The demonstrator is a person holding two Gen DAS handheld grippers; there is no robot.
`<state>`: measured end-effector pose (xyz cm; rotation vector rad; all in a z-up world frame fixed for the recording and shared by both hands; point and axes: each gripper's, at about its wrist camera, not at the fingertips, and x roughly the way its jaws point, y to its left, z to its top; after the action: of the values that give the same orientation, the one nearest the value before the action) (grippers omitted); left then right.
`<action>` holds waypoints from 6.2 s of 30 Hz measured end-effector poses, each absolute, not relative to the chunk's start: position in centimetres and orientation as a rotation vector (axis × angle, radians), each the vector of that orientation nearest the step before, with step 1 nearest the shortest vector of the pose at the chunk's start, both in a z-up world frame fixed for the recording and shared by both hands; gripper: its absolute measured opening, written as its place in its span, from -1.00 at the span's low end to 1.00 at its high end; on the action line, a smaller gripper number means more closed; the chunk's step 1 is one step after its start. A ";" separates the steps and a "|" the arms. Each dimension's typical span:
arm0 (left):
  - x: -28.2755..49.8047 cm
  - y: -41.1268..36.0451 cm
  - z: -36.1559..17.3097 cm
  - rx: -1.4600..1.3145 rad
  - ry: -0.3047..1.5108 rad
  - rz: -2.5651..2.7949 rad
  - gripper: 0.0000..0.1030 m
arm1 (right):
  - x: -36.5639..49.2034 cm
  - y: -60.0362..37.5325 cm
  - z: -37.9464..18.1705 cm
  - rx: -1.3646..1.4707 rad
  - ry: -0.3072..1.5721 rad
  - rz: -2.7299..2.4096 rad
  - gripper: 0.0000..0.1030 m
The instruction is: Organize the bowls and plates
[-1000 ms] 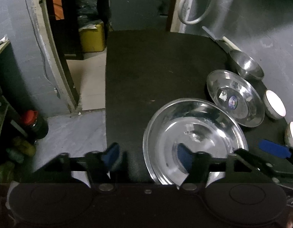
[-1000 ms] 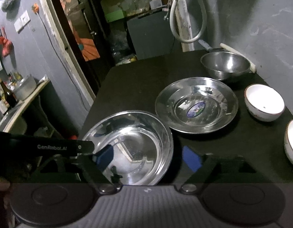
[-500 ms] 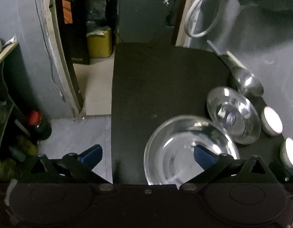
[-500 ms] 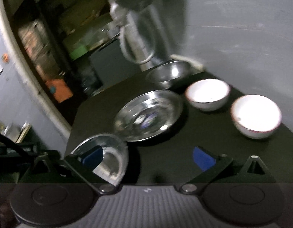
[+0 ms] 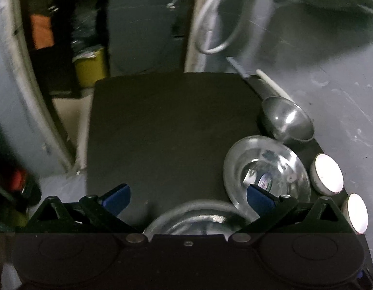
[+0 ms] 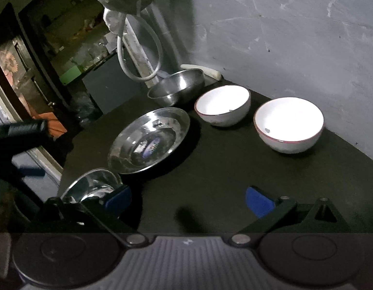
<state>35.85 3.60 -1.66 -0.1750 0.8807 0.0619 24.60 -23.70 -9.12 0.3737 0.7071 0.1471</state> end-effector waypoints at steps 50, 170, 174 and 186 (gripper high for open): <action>44.2 2.3 -5.9 -0.204 0.977 -0.199 -0.68 | 33.5 -20.6 -8.9 0.390 0.744 0.174 -0.48; 26.4 5.9 -4.7 -0.151 0.936 0.174 0.13 | 22.7 -11.8 -5.4 -0.052 0.731 0.570 0.44; 26.2 5.8 -4.3 -0.147 0.916 0.195 0.54 | 22.6 -12.4 -5.4 -0.031 0.724 0.552 0.70; 27.7 4.8 -2.8 -0.133 0.841 0.205 0.97 | 23.6 -17.5 -5.3 0.125 0.652 0.360 0.99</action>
<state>27.73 4.82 -2.83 -0.1332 0.8409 0.2050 23.59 -17.52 -5.34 0.1248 0.6519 0.3598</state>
